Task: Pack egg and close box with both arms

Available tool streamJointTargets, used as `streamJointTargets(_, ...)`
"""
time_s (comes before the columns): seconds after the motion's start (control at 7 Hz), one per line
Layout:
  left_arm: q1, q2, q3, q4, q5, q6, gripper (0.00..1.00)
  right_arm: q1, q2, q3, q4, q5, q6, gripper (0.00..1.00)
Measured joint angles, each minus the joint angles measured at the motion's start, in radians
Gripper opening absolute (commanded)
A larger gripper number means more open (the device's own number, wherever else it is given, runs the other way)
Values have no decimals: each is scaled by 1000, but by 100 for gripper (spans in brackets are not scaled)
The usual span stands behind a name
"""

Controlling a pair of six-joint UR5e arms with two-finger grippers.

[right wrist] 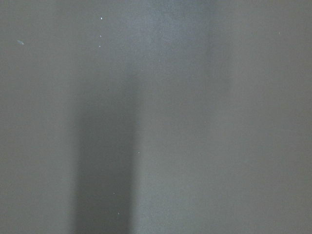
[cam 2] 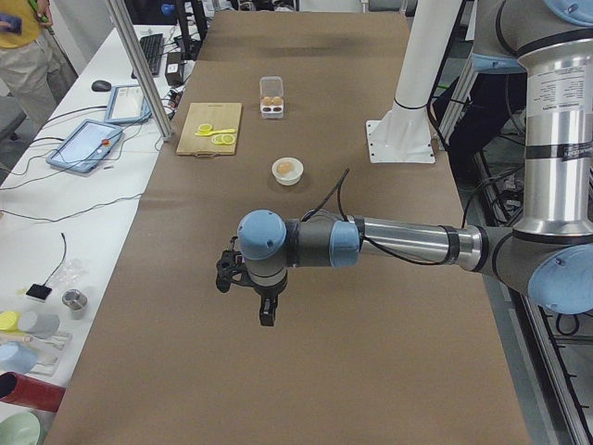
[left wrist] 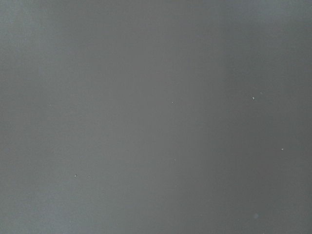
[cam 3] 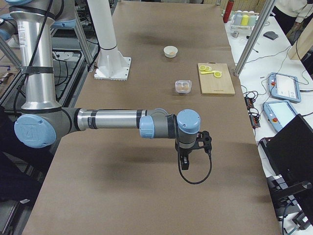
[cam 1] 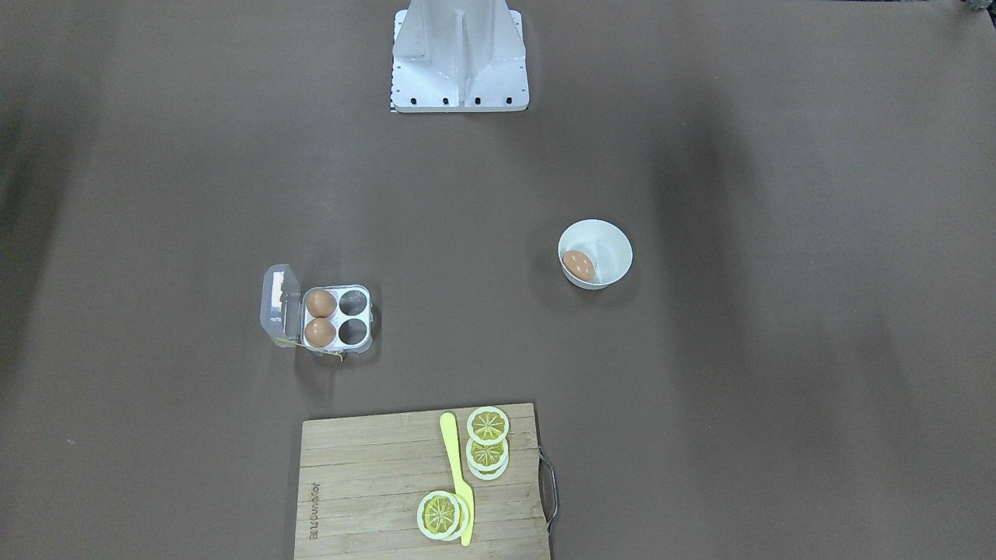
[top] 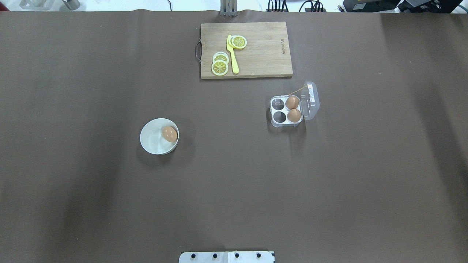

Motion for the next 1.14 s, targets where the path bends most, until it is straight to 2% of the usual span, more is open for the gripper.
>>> streamJointTargets(0.57,0,-6,-8,2,-1,-11,98,0,0,-3,0,0,-1,99)
streamJointTargets(1.14,48,-29,-121,2,0,-238,98,1,-1,5,0,1,-1,100)
